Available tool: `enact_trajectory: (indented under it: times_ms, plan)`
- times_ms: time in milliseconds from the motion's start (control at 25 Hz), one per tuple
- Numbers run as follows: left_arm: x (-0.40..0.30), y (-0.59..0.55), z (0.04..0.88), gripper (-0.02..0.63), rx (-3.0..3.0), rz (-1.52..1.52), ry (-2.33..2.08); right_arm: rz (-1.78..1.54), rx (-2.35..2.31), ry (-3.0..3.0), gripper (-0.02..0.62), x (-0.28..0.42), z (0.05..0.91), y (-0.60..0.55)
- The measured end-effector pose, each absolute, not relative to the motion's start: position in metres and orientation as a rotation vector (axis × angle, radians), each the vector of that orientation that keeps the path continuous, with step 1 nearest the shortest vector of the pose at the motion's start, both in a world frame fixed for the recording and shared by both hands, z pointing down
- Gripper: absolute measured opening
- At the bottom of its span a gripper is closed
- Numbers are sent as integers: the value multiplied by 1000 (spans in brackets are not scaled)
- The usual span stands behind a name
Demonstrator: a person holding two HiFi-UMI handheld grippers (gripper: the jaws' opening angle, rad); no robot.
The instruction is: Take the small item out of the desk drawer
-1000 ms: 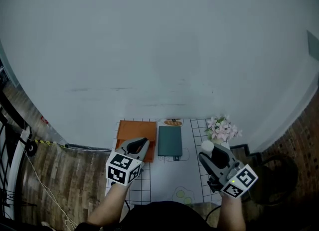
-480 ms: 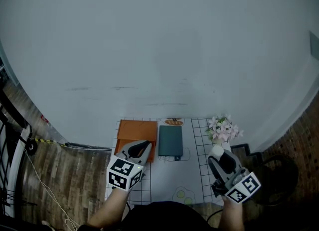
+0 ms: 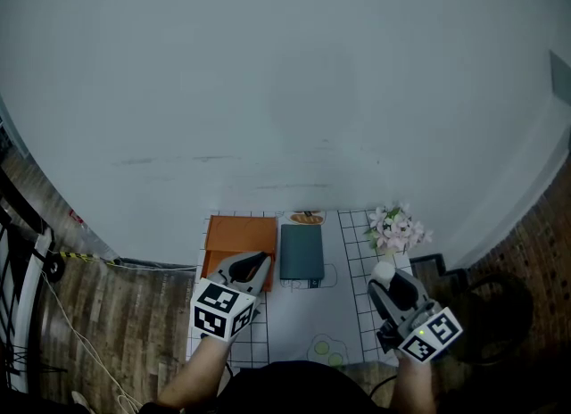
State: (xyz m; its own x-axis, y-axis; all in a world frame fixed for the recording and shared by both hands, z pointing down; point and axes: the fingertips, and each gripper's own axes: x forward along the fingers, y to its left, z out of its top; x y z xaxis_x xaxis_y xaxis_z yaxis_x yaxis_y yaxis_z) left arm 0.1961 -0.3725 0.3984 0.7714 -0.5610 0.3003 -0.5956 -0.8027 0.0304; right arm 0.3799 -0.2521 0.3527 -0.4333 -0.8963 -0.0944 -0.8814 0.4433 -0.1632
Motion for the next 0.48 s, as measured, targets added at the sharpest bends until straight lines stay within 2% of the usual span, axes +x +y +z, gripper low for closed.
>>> enact_trajectory:
  times_ms: [480]
  plan:
    - [190, -372, 404, 26, 2825, 423, -941, -146, -1549, 2522, 164, 375, 353, -251]
